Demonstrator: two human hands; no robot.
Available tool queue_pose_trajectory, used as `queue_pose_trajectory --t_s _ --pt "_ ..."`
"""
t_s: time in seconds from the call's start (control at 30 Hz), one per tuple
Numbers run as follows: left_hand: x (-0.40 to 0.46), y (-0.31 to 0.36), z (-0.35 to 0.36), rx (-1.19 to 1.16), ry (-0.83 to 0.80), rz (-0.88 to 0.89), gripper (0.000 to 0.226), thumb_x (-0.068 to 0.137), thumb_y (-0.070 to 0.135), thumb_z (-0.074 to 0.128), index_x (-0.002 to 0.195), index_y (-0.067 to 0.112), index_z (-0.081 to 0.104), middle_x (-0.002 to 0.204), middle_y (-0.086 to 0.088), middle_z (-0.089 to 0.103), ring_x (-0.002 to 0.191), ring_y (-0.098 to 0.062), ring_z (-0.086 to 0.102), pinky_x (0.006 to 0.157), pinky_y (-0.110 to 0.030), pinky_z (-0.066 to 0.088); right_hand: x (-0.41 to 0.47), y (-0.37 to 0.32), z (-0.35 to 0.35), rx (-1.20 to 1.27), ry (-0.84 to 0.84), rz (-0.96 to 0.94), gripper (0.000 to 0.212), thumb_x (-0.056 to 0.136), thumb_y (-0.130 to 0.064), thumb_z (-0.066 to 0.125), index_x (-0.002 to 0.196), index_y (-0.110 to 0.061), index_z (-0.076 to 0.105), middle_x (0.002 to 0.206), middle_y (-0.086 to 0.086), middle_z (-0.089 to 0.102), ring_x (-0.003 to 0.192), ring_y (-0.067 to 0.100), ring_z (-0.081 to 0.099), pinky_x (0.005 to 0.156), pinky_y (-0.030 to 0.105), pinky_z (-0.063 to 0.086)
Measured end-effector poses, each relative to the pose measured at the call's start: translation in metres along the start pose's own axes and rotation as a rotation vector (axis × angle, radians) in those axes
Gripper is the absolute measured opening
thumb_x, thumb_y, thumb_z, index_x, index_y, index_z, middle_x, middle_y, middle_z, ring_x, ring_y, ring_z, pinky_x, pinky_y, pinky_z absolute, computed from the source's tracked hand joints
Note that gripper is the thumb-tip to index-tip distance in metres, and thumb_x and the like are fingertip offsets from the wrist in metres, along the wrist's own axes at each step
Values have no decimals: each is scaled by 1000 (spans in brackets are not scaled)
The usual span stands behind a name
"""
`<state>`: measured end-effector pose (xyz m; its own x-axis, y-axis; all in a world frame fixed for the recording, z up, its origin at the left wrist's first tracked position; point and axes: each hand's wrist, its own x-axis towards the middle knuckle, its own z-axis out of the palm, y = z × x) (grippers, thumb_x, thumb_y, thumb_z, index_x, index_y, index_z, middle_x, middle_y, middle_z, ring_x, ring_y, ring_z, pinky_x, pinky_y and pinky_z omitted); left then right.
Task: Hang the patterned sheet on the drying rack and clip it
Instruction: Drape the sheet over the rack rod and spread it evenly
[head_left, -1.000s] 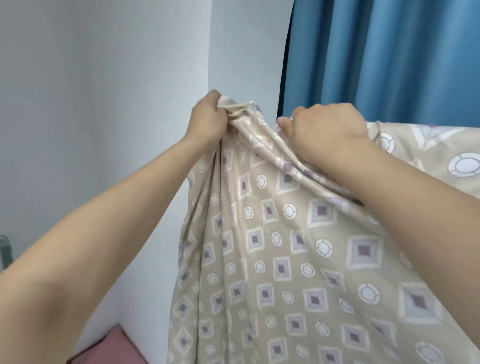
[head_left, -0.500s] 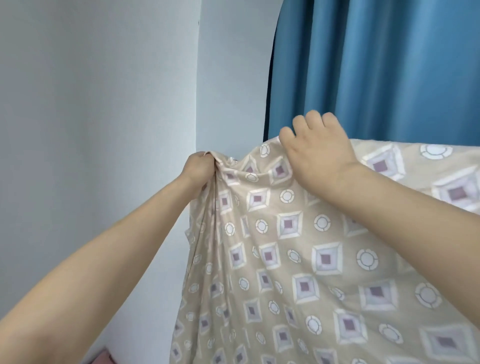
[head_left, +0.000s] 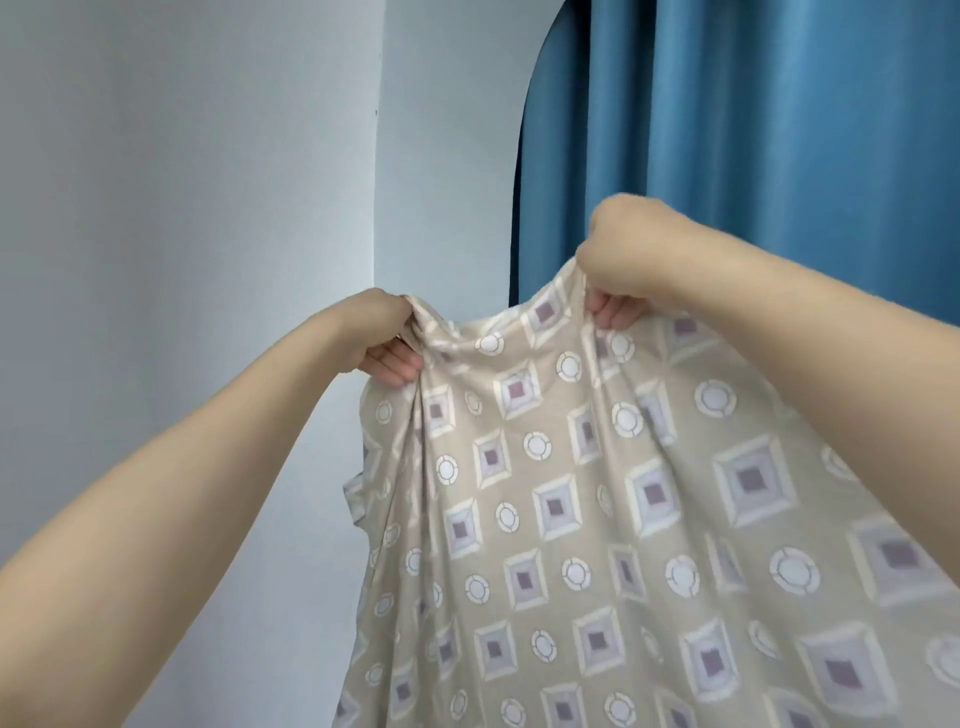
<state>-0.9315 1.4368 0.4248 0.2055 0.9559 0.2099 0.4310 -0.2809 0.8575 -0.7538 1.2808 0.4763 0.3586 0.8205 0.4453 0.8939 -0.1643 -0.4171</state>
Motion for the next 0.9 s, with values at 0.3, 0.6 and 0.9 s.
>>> queue_pose_trajectory --t_s 0.3,0.6,0.9 --pt "38 23 2 -299 523 413 14 83 12 30 89 17 42 76 -4 54 60 -22 49 53 -29 40 41 26 -11 -447 454 -117 33 88 4 39 118 -5 47 115 21 57 102 39 55 71 37 35" --pt "-1 12 48 110 -259 279 29 98 42 45 98 17 59 98 2 65 87 -19 61 84 -32 46 32 45 10 -643 -408 115 17 89 -18 55 86 -9 69 90 6 70 72 23 64 72 31 54" --pt "-1 -34 75 -49 -308 532 33 100 46 46 101 13 50 92 7 60 86 -8 61 78 -30 47 13 38 10 -170 -388 65 56 87 -75 38 95 -28 68 99 -4 69 88 20 68 92 37 49"
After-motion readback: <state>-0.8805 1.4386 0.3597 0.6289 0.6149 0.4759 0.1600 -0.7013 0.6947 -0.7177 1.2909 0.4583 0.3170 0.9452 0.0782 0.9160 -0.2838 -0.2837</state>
